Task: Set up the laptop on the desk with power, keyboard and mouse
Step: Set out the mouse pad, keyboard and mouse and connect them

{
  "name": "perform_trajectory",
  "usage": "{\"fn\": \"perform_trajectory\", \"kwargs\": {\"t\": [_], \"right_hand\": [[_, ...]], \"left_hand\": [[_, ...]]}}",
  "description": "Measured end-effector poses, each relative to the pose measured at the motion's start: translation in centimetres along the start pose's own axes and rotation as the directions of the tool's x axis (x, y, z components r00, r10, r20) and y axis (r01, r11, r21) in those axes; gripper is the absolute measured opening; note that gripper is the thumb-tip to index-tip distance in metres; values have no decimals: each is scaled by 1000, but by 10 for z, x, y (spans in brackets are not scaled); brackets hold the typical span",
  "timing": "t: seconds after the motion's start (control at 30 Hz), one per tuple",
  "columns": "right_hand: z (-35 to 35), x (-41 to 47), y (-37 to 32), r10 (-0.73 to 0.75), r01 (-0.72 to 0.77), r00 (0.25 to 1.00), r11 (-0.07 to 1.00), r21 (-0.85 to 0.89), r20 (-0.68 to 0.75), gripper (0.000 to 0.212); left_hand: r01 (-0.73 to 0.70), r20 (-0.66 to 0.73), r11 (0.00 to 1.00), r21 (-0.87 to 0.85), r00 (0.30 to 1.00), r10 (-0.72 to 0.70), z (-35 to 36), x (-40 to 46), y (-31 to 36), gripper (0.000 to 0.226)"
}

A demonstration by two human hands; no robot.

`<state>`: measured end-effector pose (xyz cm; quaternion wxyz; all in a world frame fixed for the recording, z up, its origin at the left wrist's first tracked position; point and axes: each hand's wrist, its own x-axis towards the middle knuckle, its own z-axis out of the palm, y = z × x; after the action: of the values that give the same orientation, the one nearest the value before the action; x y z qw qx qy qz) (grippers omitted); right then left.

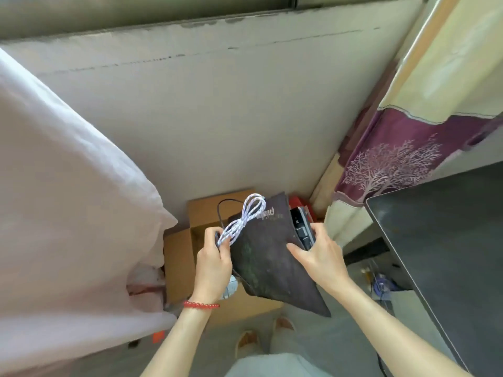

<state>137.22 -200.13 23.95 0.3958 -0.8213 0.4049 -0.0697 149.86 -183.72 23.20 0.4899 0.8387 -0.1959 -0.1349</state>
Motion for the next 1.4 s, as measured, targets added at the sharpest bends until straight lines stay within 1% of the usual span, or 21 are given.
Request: {"fn": "perform_trajectory", "kwargs": {"t": [0.07,0.1,0.17,0.27,0.3,0.43,0.5,0.63,0.73,0.77,0.83,0.9,0.97,1.03,1.17,1.23,1.33,1.4], "right_hand": [[-31,-14,4,65,-63,997,996,60,-42,45],[-55,-30,6,99,-90,991,990,105,-85,46],[-88,-50,12,153,-125,980,972,201,-130,42],[-145,-102,29,206,-120,948,938,327,-244,37],[-157,-112,34,219,-116,940,926,360,-260,36],[-216,-195,77,296,-75,874,866,495,-385,27],[-227,-222,97,326,-63,855,837,544,-403,24],[-262,-326,160,471,-42,748,736,676,-467,29],[-270,-386,198,551,-20,680,674,739,-484,25],[-271,-409,211,573,-7,645,666,746,-506,26],[-272,-447,231,625,0,586,637,771,-516,32],[-270,-477,251,672,-25,555,604,797,-491,26],[-267,-507,267,714,-37,512,574,818,-478,24],[-265,-529,281,752,-48,470,545,837,-463,23],[-259,-547,303,810,-33,415,469,883,-414,21],[-256,-548,316,840,-4,384,418,909,-384,20],[-254,-538,333,872,36,365,338,941,-327,21],[-254,-524,348,889,62,353,290,955,-292,24]], "left_hand": [[-74,44,997,-14,996,75,-2,-2,23,12],[-127,64,991,-32,990,128,-1,-6,44,12],[-189,65,980,-60,979,193,-2,-9,72,13],[-309,112,940,-146,939,326,6,-30,125,12],[-339,113,925,-171,926,360,8,-34,135,11],[-473,139,849,-236,848,512,30,-84,188,11],[-484,146,840,-246,838,525,37,-98,201,10],[-508,241,813,-283,783,573,79,-173,235,7],[-515,296,790,-332,738,606,113,-219,250,7],[-518,316,783,-345,721,616,129,-237,255,7],[-494,339,792,-359,722,603,158,-263,265,9],[-451,356,822,-346,748,560,185,-280,273,12],[-389,405,857,-337,762,505,213,-298,281,15],[-342,462,879,-332,754,467,240,-313,288,20],[-375,565,873,-313,665,488,280,-333,306,14],[-426,630,859,-283,592,502,299,-334,316,17],[-532,725,817,-223,470,503,321,-329,329,16],[-587,764,789,-181,421,489,337,-323,338,14]]}}
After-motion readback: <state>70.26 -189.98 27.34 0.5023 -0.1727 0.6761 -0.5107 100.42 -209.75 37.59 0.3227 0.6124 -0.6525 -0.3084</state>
